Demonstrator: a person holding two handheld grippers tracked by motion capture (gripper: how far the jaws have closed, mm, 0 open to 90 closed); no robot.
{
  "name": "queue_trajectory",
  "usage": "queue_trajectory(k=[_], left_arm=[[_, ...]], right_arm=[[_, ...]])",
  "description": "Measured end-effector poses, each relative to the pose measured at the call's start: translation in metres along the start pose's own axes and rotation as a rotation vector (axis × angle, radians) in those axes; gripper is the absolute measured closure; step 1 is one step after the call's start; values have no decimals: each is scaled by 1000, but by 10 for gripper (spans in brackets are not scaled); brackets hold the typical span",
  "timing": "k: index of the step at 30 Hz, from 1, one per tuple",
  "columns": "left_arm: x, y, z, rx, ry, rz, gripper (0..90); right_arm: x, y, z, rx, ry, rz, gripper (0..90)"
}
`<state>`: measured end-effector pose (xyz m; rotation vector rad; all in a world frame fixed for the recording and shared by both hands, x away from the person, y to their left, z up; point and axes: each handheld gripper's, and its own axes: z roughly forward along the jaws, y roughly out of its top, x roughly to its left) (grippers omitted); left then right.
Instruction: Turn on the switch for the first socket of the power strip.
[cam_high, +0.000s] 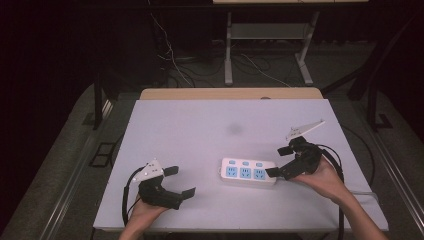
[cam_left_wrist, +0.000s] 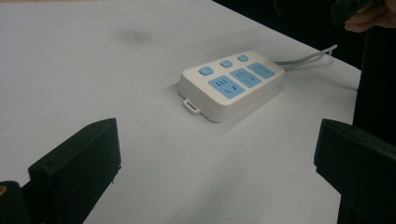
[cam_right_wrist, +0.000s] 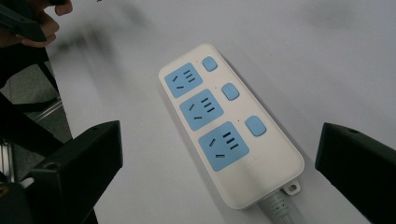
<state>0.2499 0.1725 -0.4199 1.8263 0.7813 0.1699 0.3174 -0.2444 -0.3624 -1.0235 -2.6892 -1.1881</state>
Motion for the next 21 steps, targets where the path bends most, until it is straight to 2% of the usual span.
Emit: queue_trajectory(k=[9,11,12,14,21], left_arm=[[0,0,0,1,-3,-1,0],[0,0,0,1,-3,-2,0],[0,0,0,1,-3,-2,0],[0,0,0,0,-3,-4,0],[1,0,-1,-3,1,-4,0]], right_arm=[[-5,6,12,39,-3,3,4],[-6,6,13,38,5,-6,72],[-6,7,13,33,-2,-11,74],[-7,7,12,22,6,-21,186],[-11,8,9,0,-6,-40,432]])
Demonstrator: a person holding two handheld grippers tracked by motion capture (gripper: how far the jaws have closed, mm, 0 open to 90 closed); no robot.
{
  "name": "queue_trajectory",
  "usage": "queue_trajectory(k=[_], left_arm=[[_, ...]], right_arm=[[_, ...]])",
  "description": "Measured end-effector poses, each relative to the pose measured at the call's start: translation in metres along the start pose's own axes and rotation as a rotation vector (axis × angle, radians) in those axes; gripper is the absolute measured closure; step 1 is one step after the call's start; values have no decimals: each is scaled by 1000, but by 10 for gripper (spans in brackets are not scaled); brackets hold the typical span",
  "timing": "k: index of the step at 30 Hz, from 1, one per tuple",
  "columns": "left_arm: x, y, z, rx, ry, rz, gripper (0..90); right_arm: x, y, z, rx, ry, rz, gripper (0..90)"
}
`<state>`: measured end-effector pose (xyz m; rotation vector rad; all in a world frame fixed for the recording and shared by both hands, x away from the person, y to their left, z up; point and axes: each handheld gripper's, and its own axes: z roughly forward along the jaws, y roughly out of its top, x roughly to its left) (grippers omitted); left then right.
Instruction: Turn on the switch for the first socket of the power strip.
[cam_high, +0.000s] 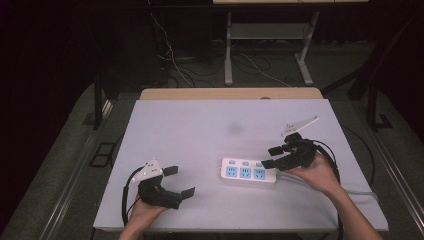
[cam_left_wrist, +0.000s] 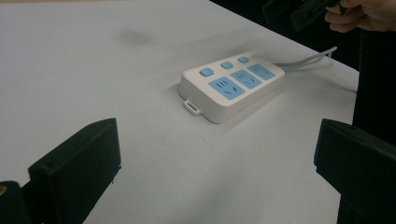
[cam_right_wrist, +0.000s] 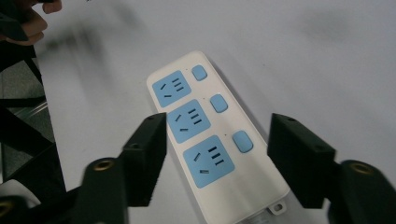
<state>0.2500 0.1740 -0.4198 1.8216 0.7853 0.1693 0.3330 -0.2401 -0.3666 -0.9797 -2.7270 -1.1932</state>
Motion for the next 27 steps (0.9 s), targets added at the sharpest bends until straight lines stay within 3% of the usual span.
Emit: queue_trajectory(k=[8,14,21,27], left_arm=[[0,0,1,3,-3,2,0],[0,0,1,5,-3,1,0],[0,0,1,7,-3,4,0],[0,0,1,9,-4,5,0]], right_arm=[[-7,1,5,30,26,3,715],[-11,2,12,48,58,-14,870],[-15,2,23,89,58,-24,894],[-18,3,28,87,64,-20,893]])
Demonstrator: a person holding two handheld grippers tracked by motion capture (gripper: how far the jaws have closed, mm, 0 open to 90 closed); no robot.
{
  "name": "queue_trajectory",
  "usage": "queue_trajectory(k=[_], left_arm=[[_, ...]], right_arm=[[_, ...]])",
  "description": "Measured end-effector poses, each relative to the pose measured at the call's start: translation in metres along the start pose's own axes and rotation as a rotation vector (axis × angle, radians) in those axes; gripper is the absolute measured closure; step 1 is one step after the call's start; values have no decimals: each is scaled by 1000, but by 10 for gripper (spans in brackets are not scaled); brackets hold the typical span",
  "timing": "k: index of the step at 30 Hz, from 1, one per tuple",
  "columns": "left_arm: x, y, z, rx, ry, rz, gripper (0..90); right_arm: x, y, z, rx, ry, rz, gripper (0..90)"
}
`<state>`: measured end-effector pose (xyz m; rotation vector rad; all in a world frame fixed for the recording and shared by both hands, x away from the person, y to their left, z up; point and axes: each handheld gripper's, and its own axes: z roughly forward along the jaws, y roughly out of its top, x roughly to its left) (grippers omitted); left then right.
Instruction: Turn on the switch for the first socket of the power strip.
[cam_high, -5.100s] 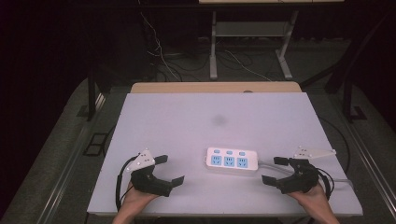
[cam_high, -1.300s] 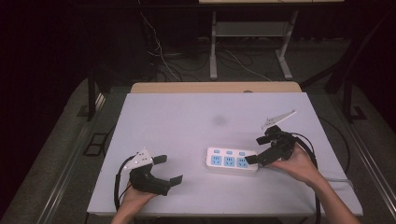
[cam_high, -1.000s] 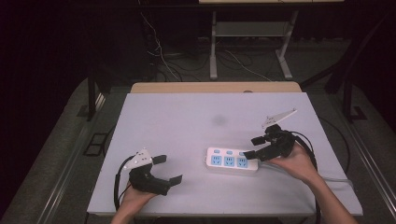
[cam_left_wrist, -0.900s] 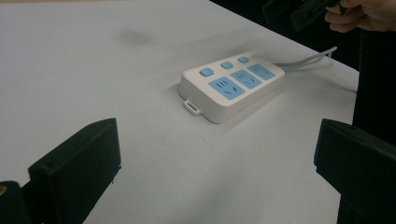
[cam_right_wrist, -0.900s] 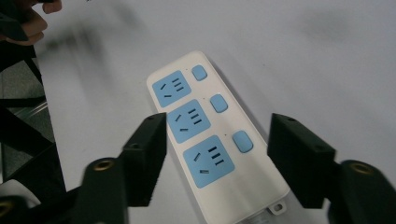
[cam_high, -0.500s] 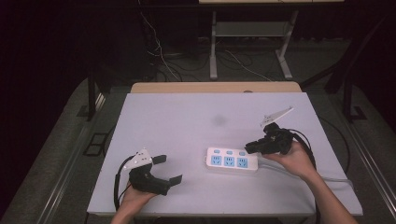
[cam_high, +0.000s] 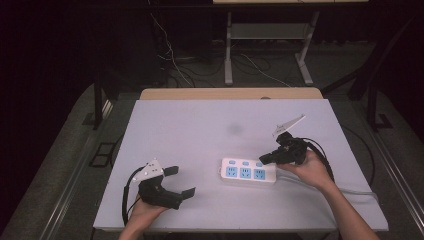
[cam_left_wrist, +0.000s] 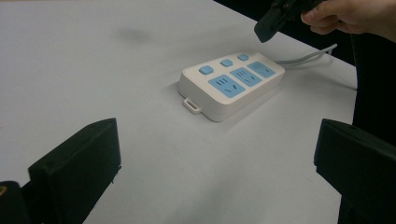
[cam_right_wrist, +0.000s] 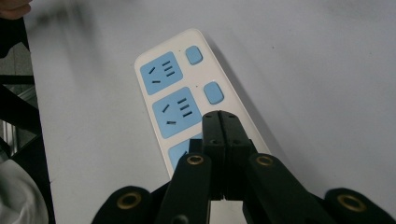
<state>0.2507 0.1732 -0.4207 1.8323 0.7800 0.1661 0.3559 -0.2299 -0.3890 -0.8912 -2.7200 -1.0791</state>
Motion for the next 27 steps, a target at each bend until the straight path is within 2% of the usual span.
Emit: queue_trajectory(k=[10,14,22,27], left_arm=[[1,0,0,-6,-7,-4,0],[1,0,0,-6,-8,-5,0],[2,0,-1,-7,-9,-9,0],[2,0,-1,-7,-9,-9,0]], right_arm=[[-6,1,10,11,6,12,894],[-9,1,15,15,-6,0,893],[-15,0,20,29,-22,16,894],[-16,-2,22,28,-5,12,894]])
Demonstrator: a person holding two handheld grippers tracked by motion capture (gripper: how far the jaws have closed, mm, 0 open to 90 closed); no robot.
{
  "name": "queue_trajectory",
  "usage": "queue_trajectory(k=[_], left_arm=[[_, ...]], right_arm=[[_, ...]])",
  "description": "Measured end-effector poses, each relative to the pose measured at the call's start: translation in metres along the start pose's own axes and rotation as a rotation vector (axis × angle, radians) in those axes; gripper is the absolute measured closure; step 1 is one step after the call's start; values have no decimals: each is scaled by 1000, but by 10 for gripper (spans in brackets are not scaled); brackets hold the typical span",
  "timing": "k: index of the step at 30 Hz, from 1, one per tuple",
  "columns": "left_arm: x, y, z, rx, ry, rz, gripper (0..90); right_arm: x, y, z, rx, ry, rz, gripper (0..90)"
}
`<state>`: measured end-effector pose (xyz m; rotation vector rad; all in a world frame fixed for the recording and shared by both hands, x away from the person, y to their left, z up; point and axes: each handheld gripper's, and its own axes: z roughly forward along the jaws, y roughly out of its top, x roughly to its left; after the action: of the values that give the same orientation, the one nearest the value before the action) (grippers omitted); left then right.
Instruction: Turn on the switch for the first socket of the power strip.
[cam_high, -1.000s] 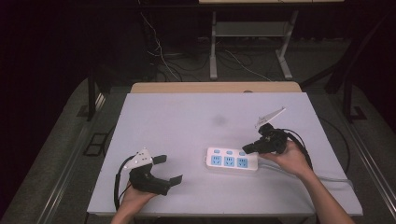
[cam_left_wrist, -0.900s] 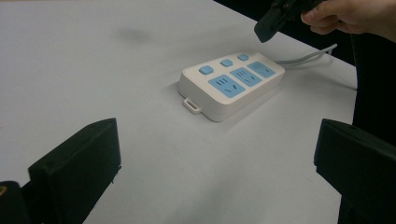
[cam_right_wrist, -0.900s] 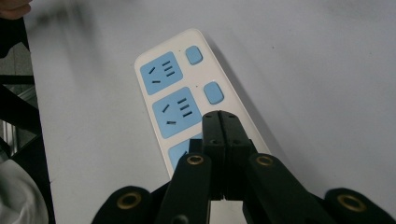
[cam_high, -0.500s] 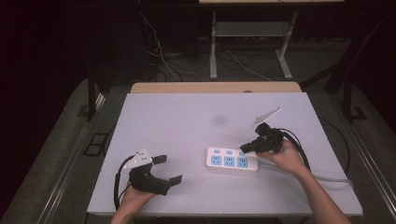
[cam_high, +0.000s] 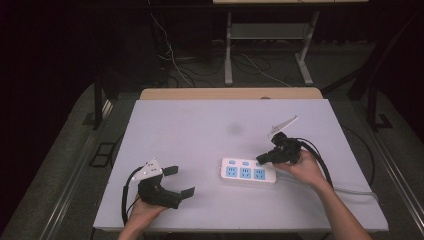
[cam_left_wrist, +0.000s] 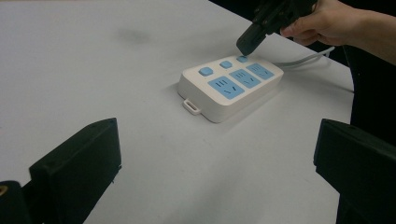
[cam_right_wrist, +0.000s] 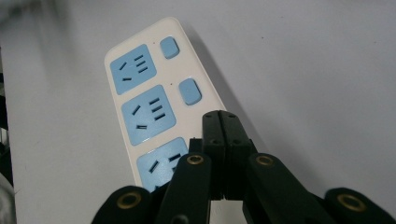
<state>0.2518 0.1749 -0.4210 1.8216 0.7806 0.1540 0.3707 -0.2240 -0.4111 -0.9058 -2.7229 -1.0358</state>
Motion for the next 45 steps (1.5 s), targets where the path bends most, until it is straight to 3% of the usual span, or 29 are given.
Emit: queue_trajectory(k=[9,14,30,45], left_arm=[[0,0,1,1,0,2,0],[-1,0,1,1,1,2,0],[-1,0,1,7,-4,4,0],[-2,-1,2,8,-4,3,0]], right_arm=[[1,-1,3,8,5,-13,896],[5,1,4,20,-20,-47,897],[2,-3,5,6,-2,-51,900],[4,-6,5,-6,-17,-63,900]])
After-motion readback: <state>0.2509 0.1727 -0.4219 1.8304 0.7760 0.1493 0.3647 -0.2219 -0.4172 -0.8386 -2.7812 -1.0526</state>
